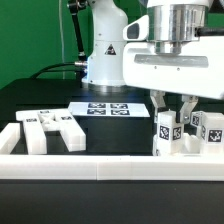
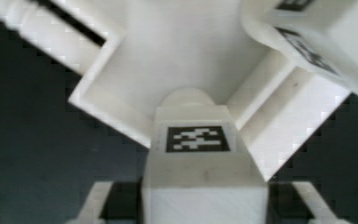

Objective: Assemble chair

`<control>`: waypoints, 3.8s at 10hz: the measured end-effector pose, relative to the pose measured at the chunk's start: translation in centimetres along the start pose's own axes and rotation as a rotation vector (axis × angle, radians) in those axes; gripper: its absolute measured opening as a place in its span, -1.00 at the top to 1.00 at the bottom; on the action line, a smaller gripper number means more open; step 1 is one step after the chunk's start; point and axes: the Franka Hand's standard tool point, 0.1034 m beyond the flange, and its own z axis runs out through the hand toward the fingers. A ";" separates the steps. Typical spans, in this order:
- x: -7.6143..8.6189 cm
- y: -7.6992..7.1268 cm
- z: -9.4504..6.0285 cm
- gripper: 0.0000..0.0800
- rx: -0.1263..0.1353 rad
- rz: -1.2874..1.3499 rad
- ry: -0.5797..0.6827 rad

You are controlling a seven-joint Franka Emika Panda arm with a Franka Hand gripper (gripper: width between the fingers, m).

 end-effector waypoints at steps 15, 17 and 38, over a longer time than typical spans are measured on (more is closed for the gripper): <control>-0.1 0.0 0.1 -0.62 0.011 -0.395 -0.011; -0.1 0.1 0.1 -0.62 0.009 -0.617 -0.009; 0.2 0.2 0.1 0.27 -0.005 -0.430 0.005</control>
Offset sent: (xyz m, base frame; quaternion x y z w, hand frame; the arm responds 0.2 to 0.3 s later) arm -0.0016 -0.0057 0.0053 -0.0444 -0.0089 0.2667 0.9627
